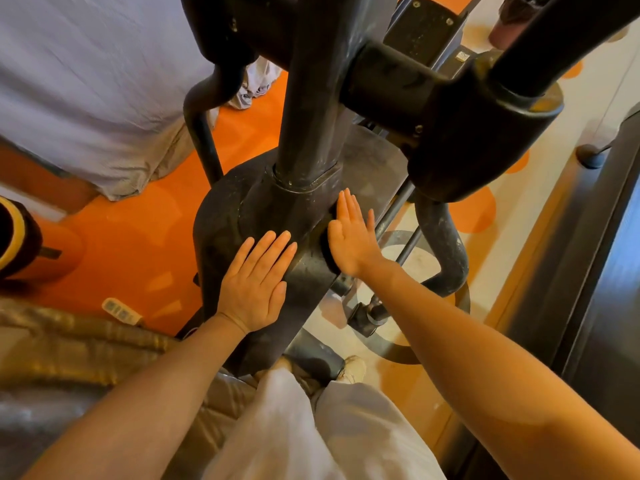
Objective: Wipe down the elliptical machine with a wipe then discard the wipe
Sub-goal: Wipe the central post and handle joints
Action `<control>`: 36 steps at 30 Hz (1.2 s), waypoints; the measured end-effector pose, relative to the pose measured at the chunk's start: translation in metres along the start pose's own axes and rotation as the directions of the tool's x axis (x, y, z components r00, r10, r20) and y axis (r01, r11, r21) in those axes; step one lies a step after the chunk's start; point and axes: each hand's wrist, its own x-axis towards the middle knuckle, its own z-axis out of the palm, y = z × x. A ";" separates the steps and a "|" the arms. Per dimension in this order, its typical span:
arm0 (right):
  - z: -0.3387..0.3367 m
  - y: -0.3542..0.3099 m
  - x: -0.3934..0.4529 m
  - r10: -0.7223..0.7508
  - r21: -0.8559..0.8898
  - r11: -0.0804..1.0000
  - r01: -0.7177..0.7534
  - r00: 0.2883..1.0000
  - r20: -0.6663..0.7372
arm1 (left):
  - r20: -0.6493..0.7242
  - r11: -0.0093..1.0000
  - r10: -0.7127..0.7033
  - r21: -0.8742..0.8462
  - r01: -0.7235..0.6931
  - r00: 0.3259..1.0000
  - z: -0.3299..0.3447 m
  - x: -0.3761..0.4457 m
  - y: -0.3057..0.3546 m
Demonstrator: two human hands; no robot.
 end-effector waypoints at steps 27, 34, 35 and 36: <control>0.014 -0.014 -0.032 0.018 -0.069 0.997 -0.026 0.994 -0.112 | 0.209 0.999 -0.034 0.012 0.032 0.977 -0.019 0.003 0.004; 0.021 -0.016 -0.067 -0.254 -0.145 0.959 0.245 0.966 -0.043 | 0.208 0.999 -0.043 -0.004 0.045 0.977 -0.019 0.000 0.005; 0.023 -0.010 -0.074 -0.285 -0.168 0.946 0.277 0.958 -0.025 | 0.208 0.999 -0.048 -0.014 0.052 0.977 -0.019 -0.001 0.006; 0.023 -0.004 -0.078 -0.303 -0.191 0.936 0.296 0.953 -0.009 | 0.209 0.998 -0.052 -0.027 0.058 0.977 -0.020 -0.001 0.006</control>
